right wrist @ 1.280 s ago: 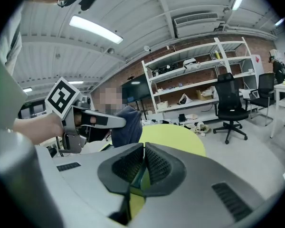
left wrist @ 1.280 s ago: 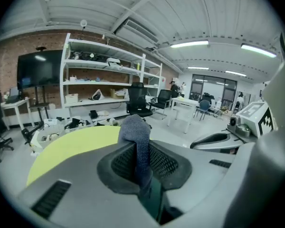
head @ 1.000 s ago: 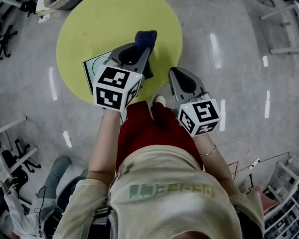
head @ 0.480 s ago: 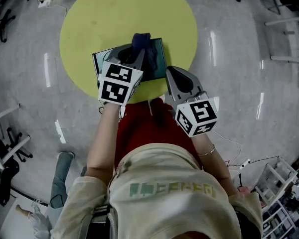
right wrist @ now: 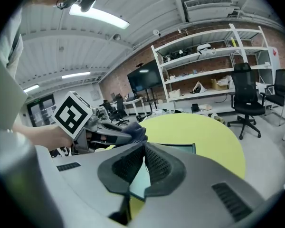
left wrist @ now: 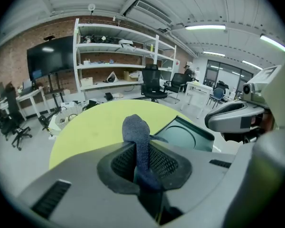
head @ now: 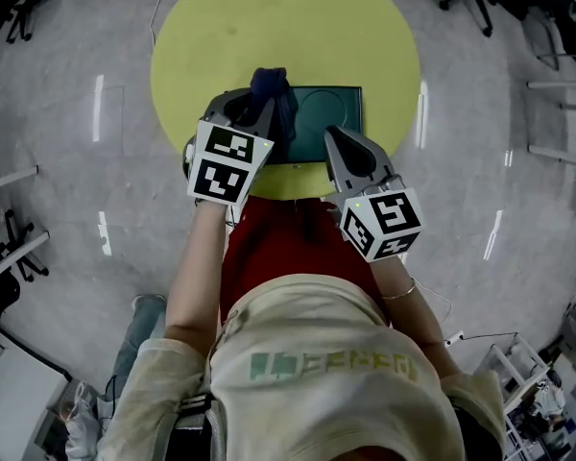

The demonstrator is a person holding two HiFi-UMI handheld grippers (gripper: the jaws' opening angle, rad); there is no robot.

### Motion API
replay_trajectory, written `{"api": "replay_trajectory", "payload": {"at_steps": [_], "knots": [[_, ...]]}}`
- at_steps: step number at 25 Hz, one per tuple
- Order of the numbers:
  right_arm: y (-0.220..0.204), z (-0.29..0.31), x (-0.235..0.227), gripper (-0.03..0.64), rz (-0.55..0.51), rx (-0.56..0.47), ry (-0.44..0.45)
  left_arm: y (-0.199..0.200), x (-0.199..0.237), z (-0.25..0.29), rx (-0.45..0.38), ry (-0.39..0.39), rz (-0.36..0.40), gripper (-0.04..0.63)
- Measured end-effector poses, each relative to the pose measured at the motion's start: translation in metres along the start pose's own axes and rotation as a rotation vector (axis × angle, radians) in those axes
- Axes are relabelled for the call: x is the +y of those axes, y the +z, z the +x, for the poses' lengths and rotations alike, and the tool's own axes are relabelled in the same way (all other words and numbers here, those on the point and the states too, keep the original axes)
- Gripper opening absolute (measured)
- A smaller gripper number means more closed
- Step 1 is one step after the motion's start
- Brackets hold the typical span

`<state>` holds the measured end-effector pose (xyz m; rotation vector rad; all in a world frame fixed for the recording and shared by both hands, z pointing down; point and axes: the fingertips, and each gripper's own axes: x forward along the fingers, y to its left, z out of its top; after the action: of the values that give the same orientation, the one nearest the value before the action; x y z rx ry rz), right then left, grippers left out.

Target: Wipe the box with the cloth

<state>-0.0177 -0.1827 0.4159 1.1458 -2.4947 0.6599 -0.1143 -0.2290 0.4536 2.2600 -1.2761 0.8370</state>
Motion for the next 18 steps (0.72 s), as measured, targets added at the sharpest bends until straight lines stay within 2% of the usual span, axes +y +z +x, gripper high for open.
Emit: {"api": "replay_trajectory", "payload": {"at_steps": [8,14,18], "knots": [[0.004,0.007,0.027,0.038,-0.033,0.003,0.054,-0.027,0.039,-0.039,0.0,0.099,-0.068,0.061],[-0.001,-0.013,0.031,0.038,-0.051,-0.019,0.055,-0.027,0.038,-0.068,-0.038,0.189,-0.062,0.061],[-0.01,-0.042,0.023,0.038,-0.044,-0.041,0.035,-0.015,0.015,-0.089,-0.084,0.213,-0.039,0.061]]}}
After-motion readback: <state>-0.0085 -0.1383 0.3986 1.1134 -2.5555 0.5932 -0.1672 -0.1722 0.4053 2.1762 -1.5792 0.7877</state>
